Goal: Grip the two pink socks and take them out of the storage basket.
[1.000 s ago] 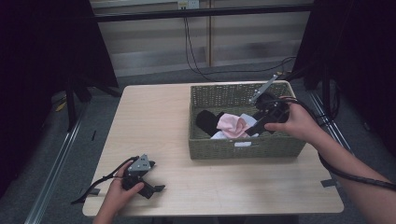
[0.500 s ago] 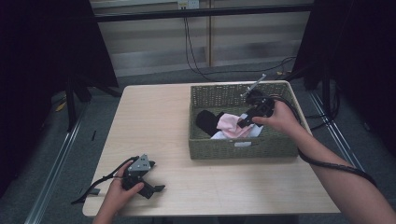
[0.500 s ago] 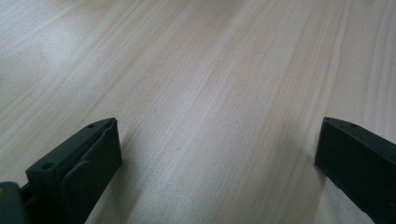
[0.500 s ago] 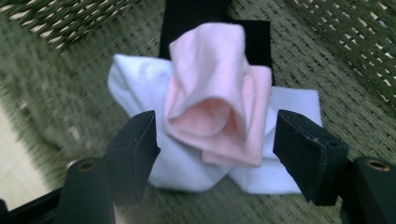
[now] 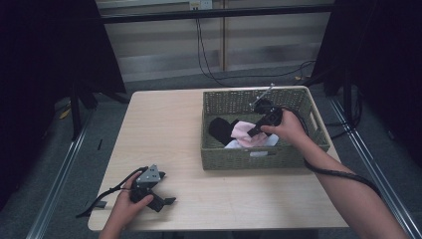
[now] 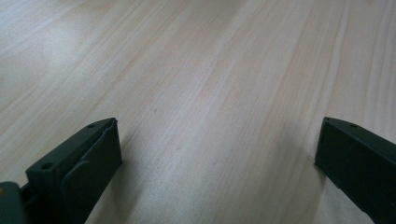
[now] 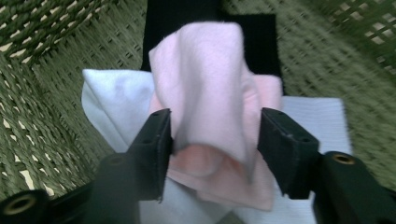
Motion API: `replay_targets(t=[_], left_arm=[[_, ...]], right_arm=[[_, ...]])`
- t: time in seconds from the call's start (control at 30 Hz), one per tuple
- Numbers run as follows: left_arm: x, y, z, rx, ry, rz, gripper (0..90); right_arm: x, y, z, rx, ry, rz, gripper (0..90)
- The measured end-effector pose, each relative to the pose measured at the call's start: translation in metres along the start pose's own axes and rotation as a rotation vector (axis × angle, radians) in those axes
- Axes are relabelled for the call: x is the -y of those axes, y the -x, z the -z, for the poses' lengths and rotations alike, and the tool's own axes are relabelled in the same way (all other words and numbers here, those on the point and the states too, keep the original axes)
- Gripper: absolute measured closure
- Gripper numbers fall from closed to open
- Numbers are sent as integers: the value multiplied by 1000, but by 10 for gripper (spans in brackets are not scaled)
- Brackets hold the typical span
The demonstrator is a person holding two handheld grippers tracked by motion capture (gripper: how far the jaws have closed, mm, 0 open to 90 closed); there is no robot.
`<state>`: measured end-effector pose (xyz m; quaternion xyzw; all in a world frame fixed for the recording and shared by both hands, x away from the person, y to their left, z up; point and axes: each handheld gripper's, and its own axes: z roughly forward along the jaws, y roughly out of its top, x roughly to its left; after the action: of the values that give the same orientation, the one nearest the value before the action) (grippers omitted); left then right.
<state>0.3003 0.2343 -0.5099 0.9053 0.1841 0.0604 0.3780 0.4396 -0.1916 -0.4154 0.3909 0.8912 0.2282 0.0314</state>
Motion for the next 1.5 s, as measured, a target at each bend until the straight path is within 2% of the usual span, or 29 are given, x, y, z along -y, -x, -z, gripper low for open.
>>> replay_targets(t=[0.1,0.13,0.17,0.23,0.37,0.6,0.7,0.93,1.2,1.33,1.5], left_arm=[[0,0,0,0,0,0,0],[0,0,0,0,0,0,0],[0,0,0,1,0,0,0],[0,0,0,1,1,0,0],[0,0,0,0,0,0,0],[0,0,0,1,1,0,0],[0,0,0,0,0,0,0],[0,0,0,4,3,0,0],[0,0,0,0,-1,0,0],[0,0,0,0,-1,0,0],[0,0,0,0,0,0,0]], right_arm=[[1,-1,-5,-7,-28,10,665],[1,-1,-5,-7,-28,10,665],[1,-2,-5,-15,-45,16,788],[1,0,-2,-29,-46,11,826],[1,2,13,-40,-30,-8,835],[4,2,37,-61,-15,-1,834],[5,0,45,-76,-6,-12,834],[5,-2,61,-95,-6,15,834],[10,-4,76,-116,5,10,833],[13,-7,86,-125,6,12,833],[14,-15,96,-139,18,38,833]])
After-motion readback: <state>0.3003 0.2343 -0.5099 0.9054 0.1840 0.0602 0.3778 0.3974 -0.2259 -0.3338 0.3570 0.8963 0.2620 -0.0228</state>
